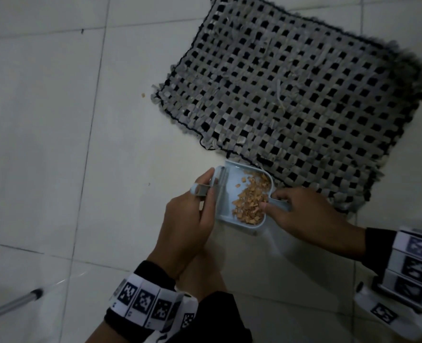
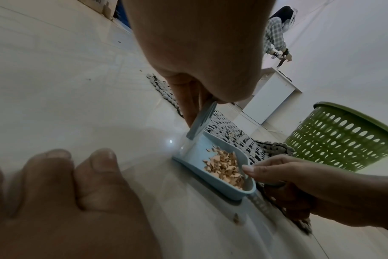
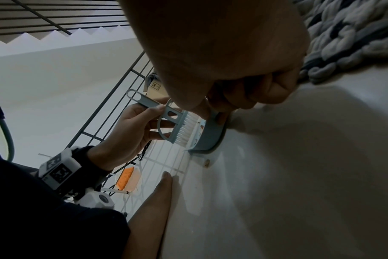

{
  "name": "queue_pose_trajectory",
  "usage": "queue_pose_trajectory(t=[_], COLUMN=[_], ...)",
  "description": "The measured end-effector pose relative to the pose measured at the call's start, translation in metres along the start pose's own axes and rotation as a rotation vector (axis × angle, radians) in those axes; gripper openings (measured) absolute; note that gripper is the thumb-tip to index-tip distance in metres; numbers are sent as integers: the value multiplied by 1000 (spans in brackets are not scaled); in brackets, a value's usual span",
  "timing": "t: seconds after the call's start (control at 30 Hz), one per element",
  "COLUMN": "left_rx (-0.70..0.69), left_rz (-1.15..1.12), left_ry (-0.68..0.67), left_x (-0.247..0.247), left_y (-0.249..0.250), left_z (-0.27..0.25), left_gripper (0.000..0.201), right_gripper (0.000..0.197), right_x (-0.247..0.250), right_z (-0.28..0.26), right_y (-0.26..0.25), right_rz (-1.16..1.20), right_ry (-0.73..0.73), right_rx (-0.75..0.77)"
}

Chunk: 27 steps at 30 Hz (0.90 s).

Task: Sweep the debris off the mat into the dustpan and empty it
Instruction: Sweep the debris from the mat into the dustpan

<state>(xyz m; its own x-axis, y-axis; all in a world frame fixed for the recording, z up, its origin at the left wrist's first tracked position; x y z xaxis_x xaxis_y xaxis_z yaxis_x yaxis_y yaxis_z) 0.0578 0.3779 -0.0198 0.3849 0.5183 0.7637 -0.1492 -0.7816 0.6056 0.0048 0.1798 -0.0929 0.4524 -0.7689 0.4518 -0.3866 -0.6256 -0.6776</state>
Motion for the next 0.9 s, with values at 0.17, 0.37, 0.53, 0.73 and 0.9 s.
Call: queue_pose_trajectory(t=[0.17, 0.37, 0.53, 0.73, 0.9], left_rx=[66, 179, 165, -51, 13], left_rz=[-147, -239, -61, 31, -39], left_ry=[16, 272, 183, -42, 117], left_x=[-2, 35, 23, -7, 14], left_y=[-12, -34, -24, 16, 1], left_z=[0, -6, -3, -3, -1], left_gripper=[40, 32, 37, 42, 40], right_gripper=[40, 37, 37, 35, 36], right_x=[0, 0, 1, 0, 0], right_z=[1, -2, -4, -4, -4], right_y=[2, 2, 3, 3, 6], right_rz=[-28, -63, -72, -24, -31], right_ry=[8, 17, 21, 20, 34], right_rx=[-4, -17, -15, 9, 21])
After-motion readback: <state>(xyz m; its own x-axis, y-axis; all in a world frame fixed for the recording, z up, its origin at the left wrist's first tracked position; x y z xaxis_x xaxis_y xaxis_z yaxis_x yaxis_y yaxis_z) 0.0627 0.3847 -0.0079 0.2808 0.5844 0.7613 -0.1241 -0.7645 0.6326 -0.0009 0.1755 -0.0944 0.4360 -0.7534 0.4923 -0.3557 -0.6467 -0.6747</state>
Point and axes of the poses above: each hand's wrist, its own z-axis towards the middle knuckle, its own x-axis out of the back of the hand, y = z × x, the point moved 10 cm from there along z, towards the middle knuckle, and after that the axes turned 5 degrees about -y, right-handed, at the moved point
